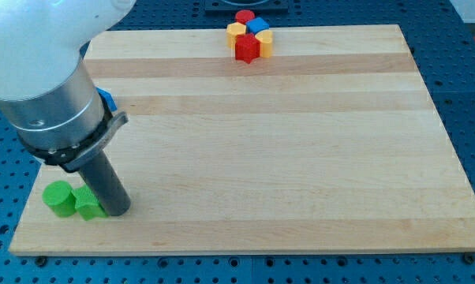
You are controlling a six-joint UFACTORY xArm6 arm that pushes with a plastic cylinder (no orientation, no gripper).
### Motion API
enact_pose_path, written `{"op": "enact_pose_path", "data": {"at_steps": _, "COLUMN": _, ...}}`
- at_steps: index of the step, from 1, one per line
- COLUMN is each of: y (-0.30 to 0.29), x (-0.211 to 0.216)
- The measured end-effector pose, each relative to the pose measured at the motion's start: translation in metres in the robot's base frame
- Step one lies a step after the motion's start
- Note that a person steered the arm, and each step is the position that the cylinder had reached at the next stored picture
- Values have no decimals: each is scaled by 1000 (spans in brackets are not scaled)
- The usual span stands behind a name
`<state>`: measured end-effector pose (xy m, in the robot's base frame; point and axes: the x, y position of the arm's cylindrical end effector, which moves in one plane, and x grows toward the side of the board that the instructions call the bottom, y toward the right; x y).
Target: Slide the blue triangle to the center left
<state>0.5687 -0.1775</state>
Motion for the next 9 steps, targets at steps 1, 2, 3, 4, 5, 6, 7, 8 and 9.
{"op": "enact_pose_path", "data": {"at_steps": 1, "y": -6, "x": 0}}
{"op": "enact_pose_path", "data": {"at_steps": 2, "y": 8, "x": -6}}
{"op": "enact_pose_path", "data": {"at_steps": 3, "y": 50, "x": -40}}
{"op": "enact_pose_path", "data": {"at_steps": 4, "y": 80, "x": -97}}
{"op": "enact_pose_path", "data": {"at_steps": 5, "y": 85, "x": -159}}
{"op": "enact_pose_path", "data": {"at_steps": 6, "y": 85, "x": -200}}
{"op": "enact_pose_path", "data": {"at_steps": 7, "y": 84, "x": -226}}
{"op": "enact_pose_path", "data": {"at_steps": 8, "y": 74, "x": -258}}
{"op": "enact_pose_path", "data": {"at_steps": 9, "y": 49, "x": -283}}
